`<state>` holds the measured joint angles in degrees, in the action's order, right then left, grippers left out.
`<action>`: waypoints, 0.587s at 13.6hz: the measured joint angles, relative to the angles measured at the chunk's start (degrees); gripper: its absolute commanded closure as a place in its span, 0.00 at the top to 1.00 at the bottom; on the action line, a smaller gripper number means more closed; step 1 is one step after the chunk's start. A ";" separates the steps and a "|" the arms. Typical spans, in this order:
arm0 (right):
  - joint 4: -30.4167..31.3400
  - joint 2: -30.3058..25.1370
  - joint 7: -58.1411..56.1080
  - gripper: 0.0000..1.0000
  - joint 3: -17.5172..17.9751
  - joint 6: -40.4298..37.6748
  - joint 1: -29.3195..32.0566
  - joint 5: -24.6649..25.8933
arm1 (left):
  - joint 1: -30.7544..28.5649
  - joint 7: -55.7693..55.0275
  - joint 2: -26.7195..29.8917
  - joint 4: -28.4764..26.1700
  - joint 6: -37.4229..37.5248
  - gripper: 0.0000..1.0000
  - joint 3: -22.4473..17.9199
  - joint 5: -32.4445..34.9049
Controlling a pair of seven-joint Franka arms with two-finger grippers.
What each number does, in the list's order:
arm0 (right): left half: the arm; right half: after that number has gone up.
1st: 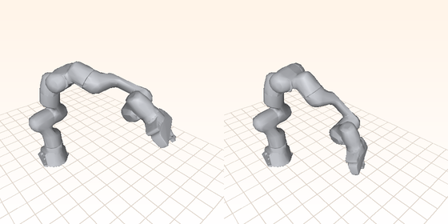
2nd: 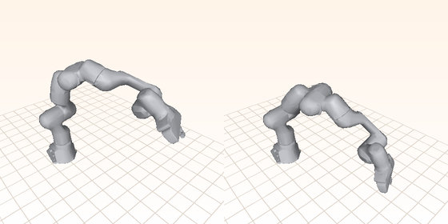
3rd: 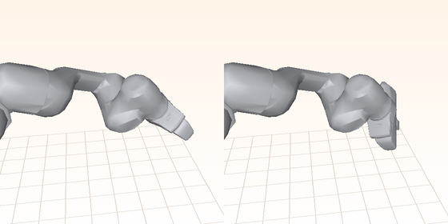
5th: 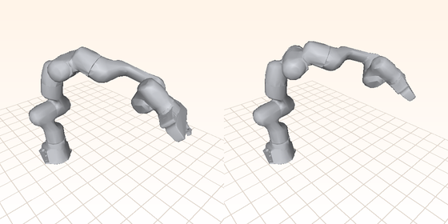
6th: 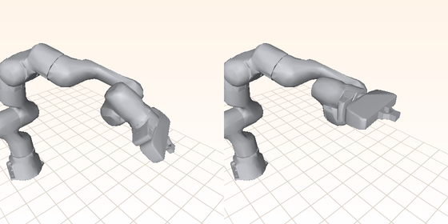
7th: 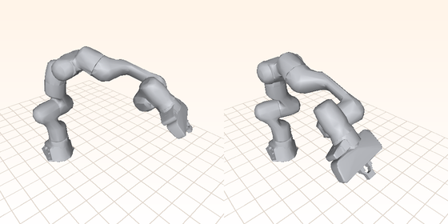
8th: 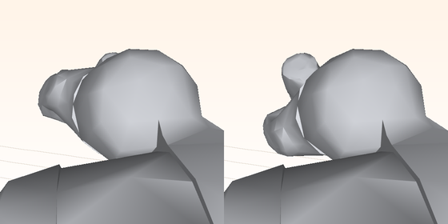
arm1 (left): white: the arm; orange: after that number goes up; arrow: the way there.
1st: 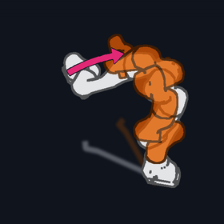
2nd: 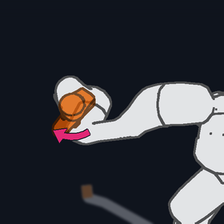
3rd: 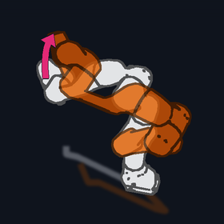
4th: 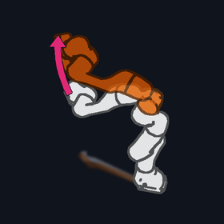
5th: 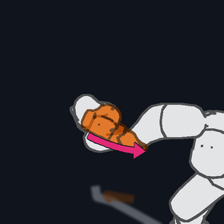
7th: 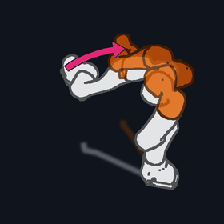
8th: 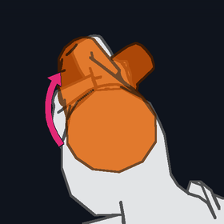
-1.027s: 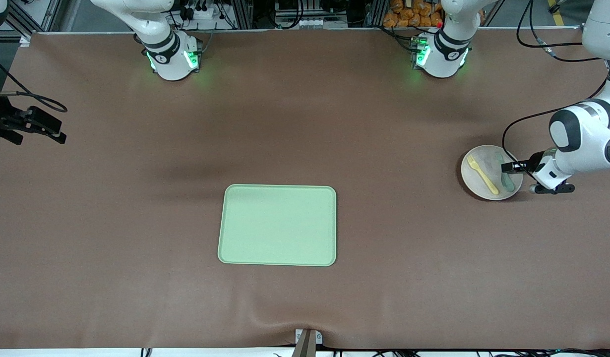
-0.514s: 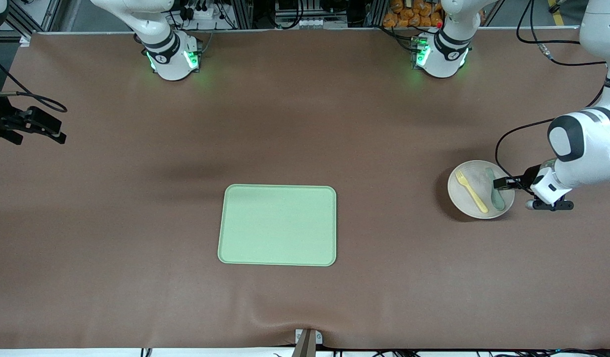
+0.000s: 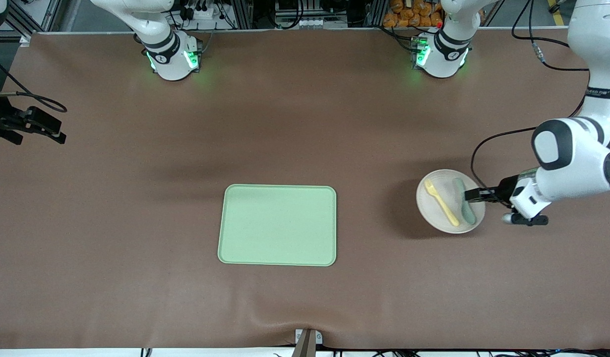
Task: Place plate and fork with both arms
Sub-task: 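Carry the plate with the left gripper onto the green tray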
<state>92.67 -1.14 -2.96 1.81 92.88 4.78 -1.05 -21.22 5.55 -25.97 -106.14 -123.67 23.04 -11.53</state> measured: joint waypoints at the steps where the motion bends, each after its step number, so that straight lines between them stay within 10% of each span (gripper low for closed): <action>1: 0.01 0.01 0.00 1.00 -0.02 0.00 0.00 0.00 | 3.31 -3.90 -1.98 3.20 0.63 0.00 0.10 0.00; 8: 0.03 0.01 0.00 1.00 -0.10 0.00 0.03 0.00 | 24.91 -20.63 -16.78 23.12 0.69 0.00 -1.75 0.00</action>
<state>92.69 -1.12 -2.96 1.72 92.88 4.80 -1.05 3.69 -15.08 -42.75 -83.03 -122.97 21.29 -11.53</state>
